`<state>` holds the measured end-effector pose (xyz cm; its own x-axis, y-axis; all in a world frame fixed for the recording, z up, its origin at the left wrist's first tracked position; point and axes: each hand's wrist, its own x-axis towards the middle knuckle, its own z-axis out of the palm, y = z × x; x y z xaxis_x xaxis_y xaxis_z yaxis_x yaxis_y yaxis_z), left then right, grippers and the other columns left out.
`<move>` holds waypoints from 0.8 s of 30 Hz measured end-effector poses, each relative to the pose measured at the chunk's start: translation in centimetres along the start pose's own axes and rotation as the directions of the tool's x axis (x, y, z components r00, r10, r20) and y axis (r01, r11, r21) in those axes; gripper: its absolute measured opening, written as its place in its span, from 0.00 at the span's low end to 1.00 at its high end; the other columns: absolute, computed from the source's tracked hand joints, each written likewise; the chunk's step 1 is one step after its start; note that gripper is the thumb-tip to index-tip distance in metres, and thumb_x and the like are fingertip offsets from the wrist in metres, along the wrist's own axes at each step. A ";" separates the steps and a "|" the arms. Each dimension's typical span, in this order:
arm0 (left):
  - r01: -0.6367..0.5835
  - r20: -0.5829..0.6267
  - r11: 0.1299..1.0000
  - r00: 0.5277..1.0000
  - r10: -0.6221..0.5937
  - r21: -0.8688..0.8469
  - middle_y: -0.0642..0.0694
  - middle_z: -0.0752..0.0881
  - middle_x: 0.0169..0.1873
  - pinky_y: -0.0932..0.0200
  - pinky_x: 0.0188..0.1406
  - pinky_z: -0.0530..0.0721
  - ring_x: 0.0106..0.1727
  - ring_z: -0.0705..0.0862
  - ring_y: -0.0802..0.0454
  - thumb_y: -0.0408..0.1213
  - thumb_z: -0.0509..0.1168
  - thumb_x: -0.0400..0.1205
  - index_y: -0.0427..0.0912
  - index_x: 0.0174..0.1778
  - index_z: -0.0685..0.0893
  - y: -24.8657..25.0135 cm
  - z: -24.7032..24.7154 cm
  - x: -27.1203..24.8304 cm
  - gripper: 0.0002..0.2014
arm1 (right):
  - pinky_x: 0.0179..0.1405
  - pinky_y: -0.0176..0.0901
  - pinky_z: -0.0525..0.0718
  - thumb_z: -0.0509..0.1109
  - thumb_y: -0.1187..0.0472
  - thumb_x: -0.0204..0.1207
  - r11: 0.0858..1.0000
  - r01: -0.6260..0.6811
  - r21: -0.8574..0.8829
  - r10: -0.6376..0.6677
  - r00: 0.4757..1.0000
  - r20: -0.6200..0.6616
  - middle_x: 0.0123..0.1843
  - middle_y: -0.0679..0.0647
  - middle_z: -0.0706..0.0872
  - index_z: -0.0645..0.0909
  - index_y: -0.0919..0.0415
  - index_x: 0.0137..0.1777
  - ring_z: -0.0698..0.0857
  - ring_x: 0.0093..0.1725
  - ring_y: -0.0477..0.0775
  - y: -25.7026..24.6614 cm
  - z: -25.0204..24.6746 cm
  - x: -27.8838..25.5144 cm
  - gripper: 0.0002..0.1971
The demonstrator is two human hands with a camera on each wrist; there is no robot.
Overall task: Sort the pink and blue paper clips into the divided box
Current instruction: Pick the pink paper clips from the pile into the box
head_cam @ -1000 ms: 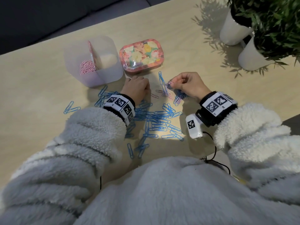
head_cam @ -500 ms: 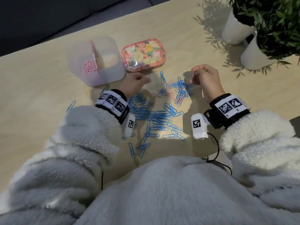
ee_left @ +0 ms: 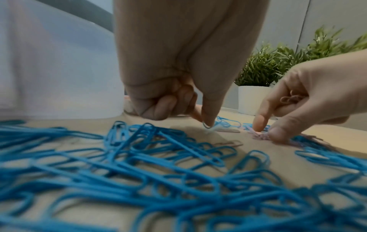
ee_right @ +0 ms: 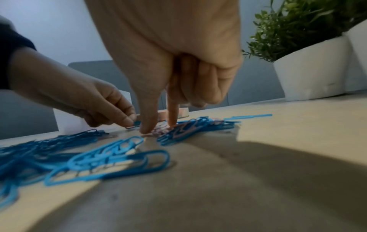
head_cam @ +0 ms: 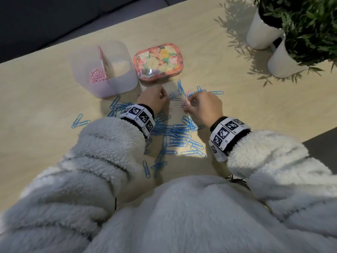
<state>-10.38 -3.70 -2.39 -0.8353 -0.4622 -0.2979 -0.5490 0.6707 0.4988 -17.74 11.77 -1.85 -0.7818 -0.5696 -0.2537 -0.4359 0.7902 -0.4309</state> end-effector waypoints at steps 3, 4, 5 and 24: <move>-0.091 0.000 0.996 0.996 0.092 -0.021 0.45 0.80 0.35 0.56 0.39 0.73 0.40 0.79 0.44 0.41 0.64 0.79 0.40 0.55 0.79 -0.4 -0.5 -0.2 0.11 | 0.47 0.49 0.78 0.72 0.51 0.70 0.998 0.029 -0.061 -0.028 1.000 0.013 0.50 0.62 0.88 0.86 0.58 0.48 0.83 0.55 0.65 -0.3 0.0 0.0 0.12; -0.134 0.030 0.991 0.990 0.134 -0.019 0.49 0.77 0.30 0.58 0.36 0.70 0.36 0.77 0.45 0.43 0.64 0.79 0.41 0.55 0.79 -0.4 -0.6 -0.3 0.12 | 0.48 0.49 0.79 0.71 0.51 0.71 0.996 0.042 -0.081 -0.041 0.999 0.013 0.50 0.62 0.88 0.86 0.58 0.48 0.83 0.55 0.66 -0.3 0.1 -0.1 0.12; -0.175 0.062 0.985 0.983 0.175 -0.003 0.53 0.74 0.26 0.60 0.35 0.67 0.34 0.75 0.46 0.44 0.65 0.79 0.42 0.55 0.80 -0.2 -0.7 -0.3 0.12 | 0.48 0.49 0.79 0.70 0.52 0.72 0.993 0.060 -0.101 -0.059 0.998 0.013 0.50 0.62 0.88 0.86 0.57 0.49 0.83 0.55 0.66 -0.3 0.2 -0.2 0.11; -0.231 0.227 0.953 0.956 0.185 0.194 0.35 0.81 0.56 0.45 0.57 0.78 0.58 0.80 0.37 0.43 0.63 0.81 0.34 0.52 0.79 0.3 0.2 0.8 0.14 | 0.49 0.48 0.77 0.62 0.54 0.78 0.998 0.023 -0.056 -0.014 0.988 0.154 0.53 0.63 0.87 0.80 0.61 0.48 0.83 0.55 0.66 -0.7 -0.6 0.9 0.10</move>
<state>-11.18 -3.75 -2.62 -0.9073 -0.1859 -0.3772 -0.3365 0.8589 0.3861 -18.37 10.81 -1.24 -0.6978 -0.6084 -0.3781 -0.4774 0.7885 -0.3877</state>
